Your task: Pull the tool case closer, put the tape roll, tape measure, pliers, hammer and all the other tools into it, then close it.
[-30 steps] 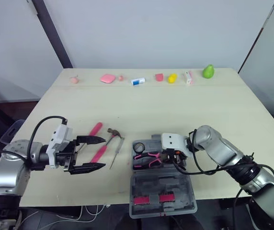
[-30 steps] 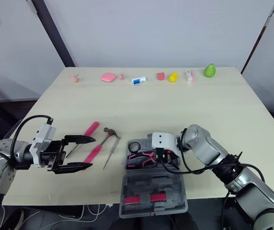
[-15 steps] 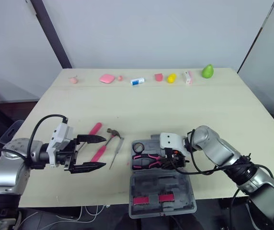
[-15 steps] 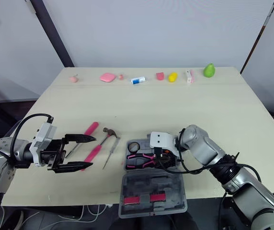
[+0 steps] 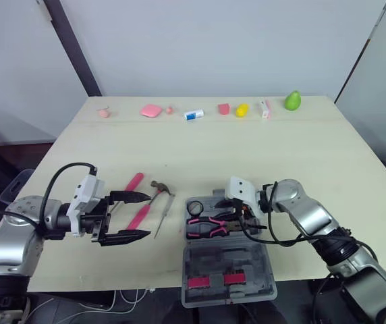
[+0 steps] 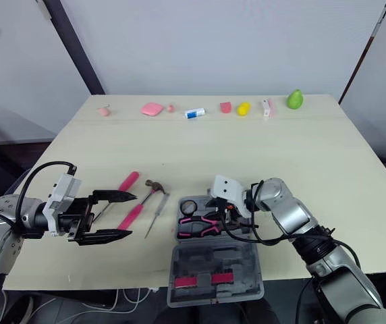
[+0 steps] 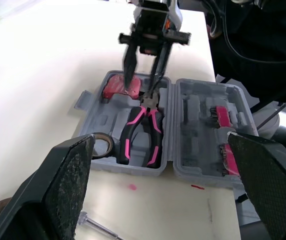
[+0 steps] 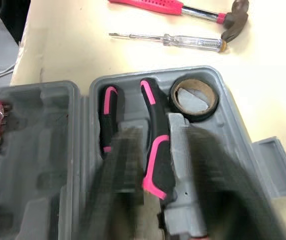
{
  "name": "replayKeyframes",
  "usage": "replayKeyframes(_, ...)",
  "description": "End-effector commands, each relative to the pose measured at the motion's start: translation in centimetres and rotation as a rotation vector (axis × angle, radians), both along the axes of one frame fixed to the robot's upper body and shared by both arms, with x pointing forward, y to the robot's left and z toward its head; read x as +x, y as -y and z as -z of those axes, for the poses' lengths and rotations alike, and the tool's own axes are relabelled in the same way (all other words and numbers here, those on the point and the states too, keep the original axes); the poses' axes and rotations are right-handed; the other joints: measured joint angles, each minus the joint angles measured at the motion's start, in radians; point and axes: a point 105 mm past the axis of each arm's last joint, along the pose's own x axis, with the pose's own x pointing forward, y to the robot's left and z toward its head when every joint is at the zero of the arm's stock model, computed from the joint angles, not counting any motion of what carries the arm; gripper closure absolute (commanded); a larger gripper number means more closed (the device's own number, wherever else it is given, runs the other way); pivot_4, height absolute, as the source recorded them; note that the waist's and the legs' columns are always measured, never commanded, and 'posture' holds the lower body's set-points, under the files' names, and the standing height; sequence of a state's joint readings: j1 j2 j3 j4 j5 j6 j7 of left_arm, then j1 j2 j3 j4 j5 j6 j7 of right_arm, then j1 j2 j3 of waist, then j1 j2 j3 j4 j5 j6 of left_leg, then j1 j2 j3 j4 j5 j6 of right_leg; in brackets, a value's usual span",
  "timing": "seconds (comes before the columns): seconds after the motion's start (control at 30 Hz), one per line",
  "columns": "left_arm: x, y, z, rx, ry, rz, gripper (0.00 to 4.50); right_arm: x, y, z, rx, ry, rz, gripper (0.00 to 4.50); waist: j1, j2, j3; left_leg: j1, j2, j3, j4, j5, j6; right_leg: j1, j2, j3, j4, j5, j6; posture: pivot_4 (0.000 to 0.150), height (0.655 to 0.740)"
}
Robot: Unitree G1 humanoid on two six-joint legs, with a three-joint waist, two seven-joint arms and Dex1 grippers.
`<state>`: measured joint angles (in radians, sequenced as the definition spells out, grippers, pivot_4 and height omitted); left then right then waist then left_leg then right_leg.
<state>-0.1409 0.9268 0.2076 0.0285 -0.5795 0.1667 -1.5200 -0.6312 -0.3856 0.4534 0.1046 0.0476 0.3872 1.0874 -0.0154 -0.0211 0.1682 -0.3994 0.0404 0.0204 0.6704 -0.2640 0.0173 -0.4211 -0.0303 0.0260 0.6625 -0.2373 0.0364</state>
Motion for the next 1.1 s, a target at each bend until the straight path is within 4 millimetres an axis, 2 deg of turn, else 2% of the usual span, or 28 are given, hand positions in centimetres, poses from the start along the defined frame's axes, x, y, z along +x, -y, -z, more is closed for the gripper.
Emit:
replayKeyframes(0.03,-0.3,0.2,-0.7,0.0,0.037,0.016,0.0,0.3,0.0,0.0,0.007,0.034,0.001,4.46,0.0,0.0,0.0,0.0,0.0,0.0,0.0,0.0,0.0,0.0,0.0,0.0,0.0,0.0,0.0,0.15,0.74)
replayKeyframes(0.2,-0.3,0.2,-0.6,-0.005,0.037,0.007,0.0,0.4,-0.3,1.4,0.011,-0.002,0.026,4.46,-0.001,0.0,0.0,0.0,0.0,0.0,0.0,0.0,0.0,0.0,0.0,0.0,0.0,0.0,0.0,0.15,0.74)
replayKeyframes(0.37,-0.4,0.1,-0.6,-0.009,0.038,-0.003,0.0,0.5,1.9,6.9,-0.181,-0.088,0.095,4.46,-0.001,0.0,0.0,0.0,0.0,0.0,0.0,0.0,0.0,0.0,0.0,0.0,0.0,0.0,0.0,0.15,0.74)
replayKeyframes(0.5,-0.6,0.0,-0.4,-0.009,0.034,-0.011,0.0,-0.6,3.2,10.3,-0.296,-0.164,0.103,4.46,-0.001,-0.001,-0.003,0.006,0.0,0.0,0.0,0.0,0.0,0.005,0.0,0.0,0.0,0.0,0.0,0.15,0.74)
replayKeyframes(0.6,-0.6,-0.1,-0.3,-0.008,0.032,-0.015,0.0,-1.1,3.6,11.7,-0.345,-0.188,0.1,4.46,0.0,-0.004,-0.009,0.013,0.0,0.0,-0.001,0.0,0.0,0.012,0.0,0.0,0.0,-0.002,-0.004,0.15,0.74)
replayKeyframes(0.9,-0.7,-0.3,0.0,-0.008,0.026,-0.015,0.0,-2.3,3.9,14.0,-0.402,-0.216,0.085,4.46,0.0,-0.003,-0.036,0.024,0.001,0.001,-0.002,0.0,0.0,0.02,-0.001,0.001,0.0,-0.006,-0.003,0.15,0.74)
replayKeyframes(1.0,-0.7,-0.3,0.1,-0.008,0.025,-0.015,0.0,-2.3,4.0,14.1,-0.402,-0.209,0.087,4.46,-0.001,-0.003,-0.04,0.026,0.001,0.0,-0.003,0.0,0.0,0.02,-0.001,0.002,0.0,-0.006,-0.003,0.15,0.74)
replayKeyframes(1.1,-0.7,-0.4,0.2,-0.01,0.023,-0.016,0.0,-1.4,3.2,12.7,-0.319,-0.18,0.115,4.46,-0.001,-0.003,-0.04,0.033,0.001,0.0,-0.005,0.0,0.0,0.025,-0.002,0.003,-0.001,-0.007,-0.004,0.15,0.74)
